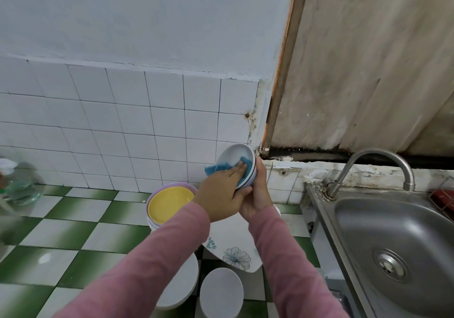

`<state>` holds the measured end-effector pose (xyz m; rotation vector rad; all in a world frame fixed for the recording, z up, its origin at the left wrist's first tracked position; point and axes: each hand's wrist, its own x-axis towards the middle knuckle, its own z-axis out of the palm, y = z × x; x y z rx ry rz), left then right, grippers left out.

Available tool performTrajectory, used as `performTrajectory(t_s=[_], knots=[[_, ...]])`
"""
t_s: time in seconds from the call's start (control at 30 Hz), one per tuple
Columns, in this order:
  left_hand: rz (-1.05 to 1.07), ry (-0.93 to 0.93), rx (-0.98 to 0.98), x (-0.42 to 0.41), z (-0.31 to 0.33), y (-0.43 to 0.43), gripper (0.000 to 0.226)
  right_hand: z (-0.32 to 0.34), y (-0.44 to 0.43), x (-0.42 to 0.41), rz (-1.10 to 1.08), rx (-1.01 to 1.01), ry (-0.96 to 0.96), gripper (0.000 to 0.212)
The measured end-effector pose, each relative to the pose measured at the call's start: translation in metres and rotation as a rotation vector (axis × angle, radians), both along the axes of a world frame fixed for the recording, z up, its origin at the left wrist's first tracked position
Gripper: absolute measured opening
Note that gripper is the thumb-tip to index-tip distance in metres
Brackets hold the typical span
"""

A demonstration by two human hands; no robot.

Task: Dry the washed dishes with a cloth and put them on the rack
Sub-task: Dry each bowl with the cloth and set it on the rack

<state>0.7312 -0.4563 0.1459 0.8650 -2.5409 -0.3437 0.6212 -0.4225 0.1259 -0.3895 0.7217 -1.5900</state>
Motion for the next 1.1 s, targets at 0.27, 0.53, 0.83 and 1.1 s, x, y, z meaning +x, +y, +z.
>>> performTrajectory(t_s=[0.27, 0.53, 0.83, 1.1], knots=[[0.066, 0.259, 0.109, -0.006, -0.001, 0.003, 0.037, -0.006, -0.004, -0.005, -0.025, 0.002, -0.048, 0.083], [-0.023, 0.392, 0.508, -0.001, 0.004, -0.009, 0.034, -0.010, -0.003, -0.010, 0.037, -0.006, -0.028, 0.089], [0.243, 0.961, 0.800, -0.008, 0.009, 0.002, 0.011, -0.015, -0.004, -0.007, 0.004, -0.007, -0.081, 0.079], [0.006, 0.481, 0.698, -0.008, -0.027, 0.000, 0.075, -0.017, -0.006, -0.006, 0.087, 0.042, 0.015, 0.068]])
